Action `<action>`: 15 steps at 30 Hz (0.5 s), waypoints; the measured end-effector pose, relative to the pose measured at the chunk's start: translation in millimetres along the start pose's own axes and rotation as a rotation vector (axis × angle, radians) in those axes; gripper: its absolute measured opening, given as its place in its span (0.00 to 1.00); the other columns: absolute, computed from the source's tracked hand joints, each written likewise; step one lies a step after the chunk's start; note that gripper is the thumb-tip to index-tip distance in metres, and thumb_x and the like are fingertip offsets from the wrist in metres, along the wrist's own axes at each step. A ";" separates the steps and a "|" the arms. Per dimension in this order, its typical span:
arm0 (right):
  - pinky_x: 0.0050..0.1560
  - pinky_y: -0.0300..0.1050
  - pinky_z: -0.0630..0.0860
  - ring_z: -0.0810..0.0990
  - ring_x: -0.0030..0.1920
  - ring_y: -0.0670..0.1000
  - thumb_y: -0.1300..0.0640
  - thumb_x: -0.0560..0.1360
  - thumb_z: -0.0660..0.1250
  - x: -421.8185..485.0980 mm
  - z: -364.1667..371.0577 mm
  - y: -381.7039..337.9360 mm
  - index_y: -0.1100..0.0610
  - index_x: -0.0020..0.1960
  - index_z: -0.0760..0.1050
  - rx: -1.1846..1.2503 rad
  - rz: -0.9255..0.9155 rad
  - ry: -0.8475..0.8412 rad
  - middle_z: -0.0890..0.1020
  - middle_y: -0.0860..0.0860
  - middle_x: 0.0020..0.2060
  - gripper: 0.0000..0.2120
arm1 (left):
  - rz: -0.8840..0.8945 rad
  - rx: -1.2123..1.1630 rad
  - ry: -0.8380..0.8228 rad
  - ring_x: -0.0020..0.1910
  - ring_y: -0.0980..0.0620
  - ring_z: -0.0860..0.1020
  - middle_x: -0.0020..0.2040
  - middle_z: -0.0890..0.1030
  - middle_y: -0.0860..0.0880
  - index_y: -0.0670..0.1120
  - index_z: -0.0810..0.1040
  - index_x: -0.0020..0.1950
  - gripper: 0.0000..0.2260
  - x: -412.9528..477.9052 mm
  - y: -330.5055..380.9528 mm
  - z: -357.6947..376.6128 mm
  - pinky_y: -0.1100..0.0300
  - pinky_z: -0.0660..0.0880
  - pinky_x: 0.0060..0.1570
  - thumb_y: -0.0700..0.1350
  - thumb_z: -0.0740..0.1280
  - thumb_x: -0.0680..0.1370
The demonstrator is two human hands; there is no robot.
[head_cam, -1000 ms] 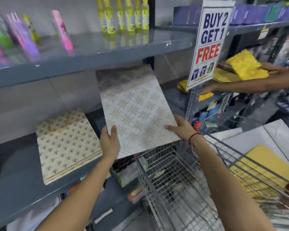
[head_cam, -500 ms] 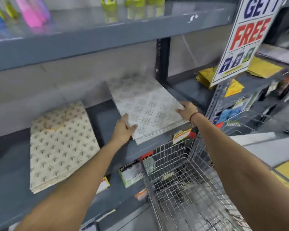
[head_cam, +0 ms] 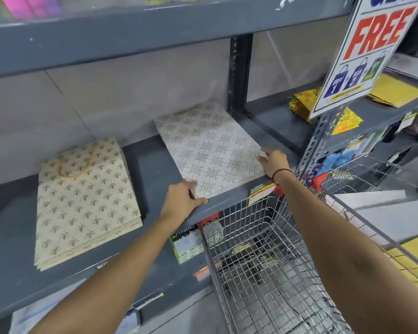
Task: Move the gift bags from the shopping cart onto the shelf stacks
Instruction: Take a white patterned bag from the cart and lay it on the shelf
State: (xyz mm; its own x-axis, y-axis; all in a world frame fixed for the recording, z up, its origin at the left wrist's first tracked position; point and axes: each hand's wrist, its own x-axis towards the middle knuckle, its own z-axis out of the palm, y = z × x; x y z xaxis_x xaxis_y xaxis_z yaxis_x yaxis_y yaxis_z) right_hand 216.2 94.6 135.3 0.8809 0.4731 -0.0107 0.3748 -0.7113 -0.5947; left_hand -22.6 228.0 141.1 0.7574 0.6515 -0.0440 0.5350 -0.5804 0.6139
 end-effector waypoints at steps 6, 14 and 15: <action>0.70 0.51 0.64 0.69 0.69 0.58 0.48 0.68 0.73 -15.3 -21.9 11.8 0.59 0.69 0.67 -0.009 -0.094 -0.203 0.71 0.57 0.69 0.34 | -0.002 0.035 -0.021 0.67 0.48 0.74 0.67 0.76 0.45 0.40 0.74 0.66 0.30 2.1 3.2 -0.9 0.57 0.67 0.68 0.49 0.77 0.67; 0.69 0.50 0.65 0.69 0.68 0.58 0.52 0.66 0.76 5.2 -41.9 14.4 0.58 0.70 0.66 -0.385 -0.249 -0.367 0.73 0.57 0.67 0.36 | -0.022 0.109 -0.065 0.63 0.46 0.76 0.65 0.78 0.43 0.41 0.75 0.65 0.28 4.5 9.5 -4.2 0.55 0.70 0.64 0.50 0.76 0.68; 0.69 0.50 0.64 0.70 0.68 0.58 0.51 0.65 0.76 8.2 -44.0 12.9 0.58 0.69 0.67 -0.423 -0.269 -0.377 0.74 0.57 0.67 0.36 | -0.024 0.113 -0.078 0.63 0.45 0.76 0.65 0.77 0.43 0.41 0.75 0.65 0.28 5.0 10.0 -5.1 0.55 0.71 0.64 0.50 0.75 0.68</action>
State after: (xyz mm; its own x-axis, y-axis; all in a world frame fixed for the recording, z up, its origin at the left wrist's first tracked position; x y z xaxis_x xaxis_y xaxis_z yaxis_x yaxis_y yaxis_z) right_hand 240.9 66.4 163.0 0.6059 0.7603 -0.2340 0.7194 -0.6493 -0.2468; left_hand -15.4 228.0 151.0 0.7682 0.6287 -0.1211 0.5889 -0.6195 0.5191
